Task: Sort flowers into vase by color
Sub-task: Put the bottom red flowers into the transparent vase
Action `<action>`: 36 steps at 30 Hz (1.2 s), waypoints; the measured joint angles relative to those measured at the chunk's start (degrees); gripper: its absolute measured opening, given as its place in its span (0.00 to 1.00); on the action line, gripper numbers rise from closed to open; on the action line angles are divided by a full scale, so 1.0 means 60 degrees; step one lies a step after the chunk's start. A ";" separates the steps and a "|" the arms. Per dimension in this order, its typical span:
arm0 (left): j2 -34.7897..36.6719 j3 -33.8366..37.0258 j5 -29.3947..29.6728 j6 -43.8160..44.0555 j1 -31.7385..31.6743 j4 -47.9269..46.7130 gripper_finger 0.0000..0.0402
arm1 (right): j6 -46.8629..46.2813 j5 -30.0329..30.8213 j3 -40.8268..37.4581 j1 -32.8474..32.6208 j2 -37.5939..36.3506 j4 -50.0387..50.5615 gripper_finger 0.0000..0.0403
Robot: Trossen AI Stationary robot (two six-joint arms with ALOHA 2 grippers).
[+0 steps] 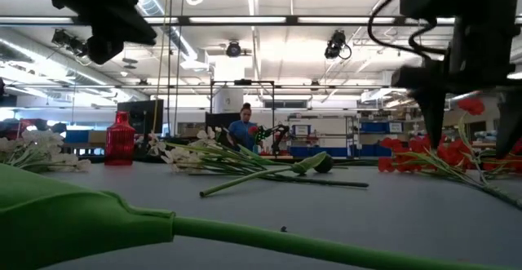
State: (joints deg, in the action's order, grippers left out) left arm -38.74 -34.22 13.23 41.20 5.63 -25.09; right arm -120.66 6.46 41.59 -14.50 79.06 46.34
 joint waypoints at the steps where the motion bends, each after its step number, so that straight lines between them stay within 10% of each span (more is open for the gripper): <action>1: 0.0003 0.0000 -0.0003 0.0080 -0.0017 -0.0245 0.24 | -0.0079 0.0004 -0.0079 0.0051 0.0132 -0.0107 0.86; 10: 0.0004 0.0004 -0.0003 -0.0198 -0.0062 -0.1706 0.36 | 0.0098 -0.0455 0.0060 0.0502 0.1695 -0.0280 0.71; 21: 0.0004 0.0004 -0.0003 -0.0151 -0.0062 -0.1708 0.36 | 0.0327 0.0560 0.0758 0.0509 0.1873 -0.0066 0.06; 26: 0.0004 0.0007 -0.0109 -0.0151 -0.0062 -0.1419 0.36 | 0.0655 0.1695 0.1214 0.0475 0.1439 -0.0029 0.07; 36: -0.0625 0.0006 -0.0809 -0.1008 -0.0058 0.1949 0.36 | 0.8533 0.4231 0.2511 0.0884 0.1025 -0.3484 0.03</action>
State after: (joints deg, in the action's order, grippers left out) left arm -42.49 -34.18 8.38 35.15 5.28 -13.39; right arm -69.46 31.84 56.66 -9.19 85.21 25.44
